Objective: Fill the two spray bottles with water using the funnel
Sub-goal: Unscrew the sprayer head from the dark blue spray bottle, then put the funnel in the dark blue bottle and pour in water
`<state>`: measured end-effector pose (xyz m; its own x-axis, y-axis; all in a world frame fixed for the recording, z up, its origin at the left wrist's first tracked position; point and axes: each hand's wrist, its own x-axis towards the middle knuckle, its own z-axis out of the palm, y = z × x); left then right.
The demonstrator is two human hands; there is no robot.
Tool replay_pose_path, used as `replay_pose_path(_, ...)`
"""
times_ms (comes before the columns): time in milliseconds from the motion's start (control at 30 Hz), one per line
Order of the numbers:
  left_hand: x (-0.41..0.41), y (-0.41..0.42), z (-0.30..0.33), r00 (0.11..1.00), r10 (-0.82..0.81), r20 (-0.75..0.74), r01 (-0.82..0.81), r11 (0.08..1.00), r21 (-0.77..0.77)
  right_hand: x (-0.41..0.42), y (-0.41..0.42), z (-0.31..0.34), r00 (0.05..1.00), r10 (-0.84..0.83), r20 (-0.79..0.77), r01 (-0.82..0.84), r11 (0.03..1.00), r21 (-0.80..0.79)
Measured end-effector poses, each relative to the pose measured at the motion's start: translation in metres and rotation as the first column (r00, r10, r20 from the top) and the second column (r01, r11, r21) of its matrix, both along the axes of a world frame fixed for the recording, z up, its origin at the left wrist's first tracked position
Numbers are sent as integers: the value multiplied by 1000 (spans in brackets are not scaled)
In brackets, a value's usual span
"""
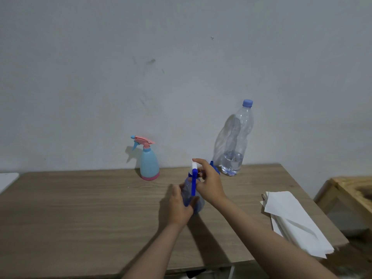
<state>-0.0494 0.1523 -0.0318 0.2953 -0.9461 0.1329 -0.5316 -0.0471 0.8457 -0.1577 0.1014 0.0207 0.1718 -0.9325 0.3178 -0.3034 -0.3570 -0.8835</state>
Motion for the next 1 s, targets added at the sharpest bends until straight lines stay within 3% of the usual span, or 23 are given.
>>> replay_pose_path(267,-1,-3,-5,997,-27,-77,31,998,61,1,-7,24,997,50,-65,-53,997,-52)
replay_pose_path(500,6,-2,-7,1000,-10,27,8,998,68,-10,-2,90,990,-71,123,100,963,-252)
replay_pose_path(700,4,-8,-12,1000,-14,-21,13,1000,-19,-36,-1,133,955,-139,263,209,943,-261)
replay_pose_path(767,4,-9,-13,999,-9,-33,8,999,-46,-50,-3,131,962,-211,176,250,936,-248)
replay_pose_path(867,4,-10,-15,999,7,-42,-11,997,-77,-69,-8,104,953,-295,-77,282,949,-139)
replay_pose_path(1000,4,-11,-17,1000,2,-17,-3,997,-83,-87,-14,40,872,-322,-368,354,935,21)
